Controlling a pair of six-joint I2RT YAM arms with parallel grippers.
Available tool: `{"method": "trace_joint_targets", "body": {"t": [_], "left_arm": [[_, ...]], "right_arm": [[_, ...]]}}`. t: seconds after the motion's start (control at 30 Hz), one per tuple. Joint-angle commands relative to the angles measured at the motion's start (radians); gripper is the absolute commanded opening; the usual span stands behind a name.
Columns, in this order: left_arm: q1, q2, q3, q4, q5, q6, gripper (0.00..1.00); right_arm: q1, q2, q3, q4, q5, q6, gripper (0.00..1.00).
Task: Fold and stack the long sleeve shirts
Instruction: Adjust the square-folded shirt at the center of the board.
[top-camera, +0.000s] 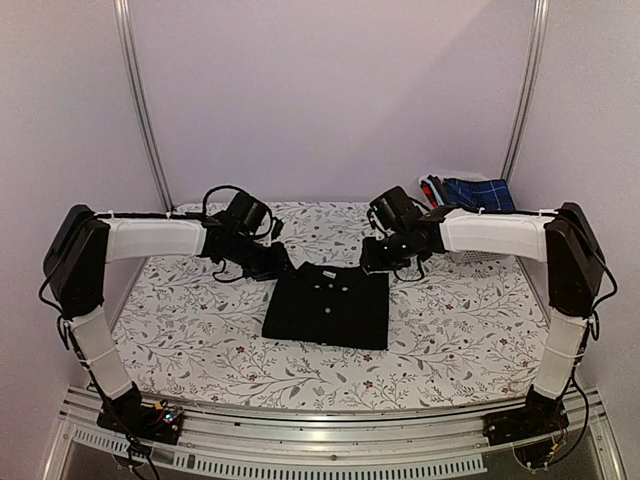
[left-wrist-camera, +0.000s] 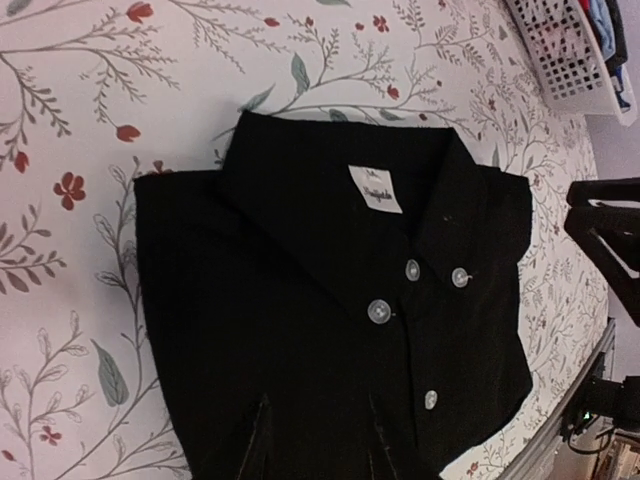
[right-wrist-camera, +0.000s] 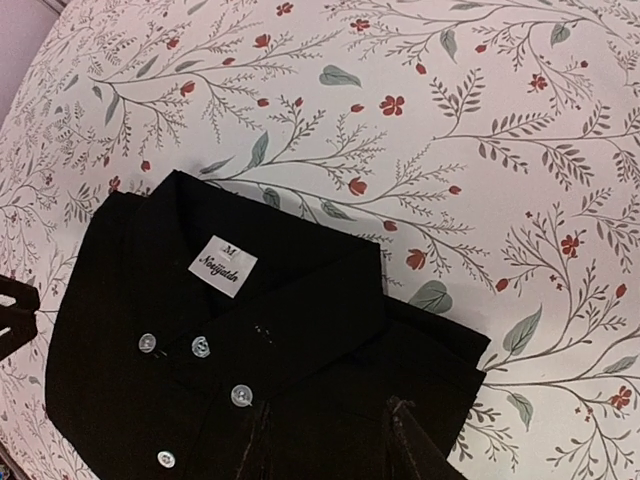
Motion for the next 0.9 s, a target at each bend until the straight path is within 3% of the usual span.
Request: {"method": "trace_joint_targets", "body": {"t": [0.0, 0.43, 0.87], "left_arm": [[-0.044, 0.037, -0.053, 0.068, 0.091, -0.041, 0.29], [-0.094, 0.062, -0.202, 0.153, 0.141, -0.091, 0.29], [-0.212, 0.005, -0.095, 0.049, -0.011, -0.095, 0.30]], "right_arm": [[-0.014, 0.098, 0.010, 0.023, -0.050, -0.009, 0.36], [-0.056, 0.170, -0.103, 0.092, -0.081, 0.005, 0.36], [-0.056, -0.022, -0.134, 0.048, -0.061, 0.001, 0.48]]}}
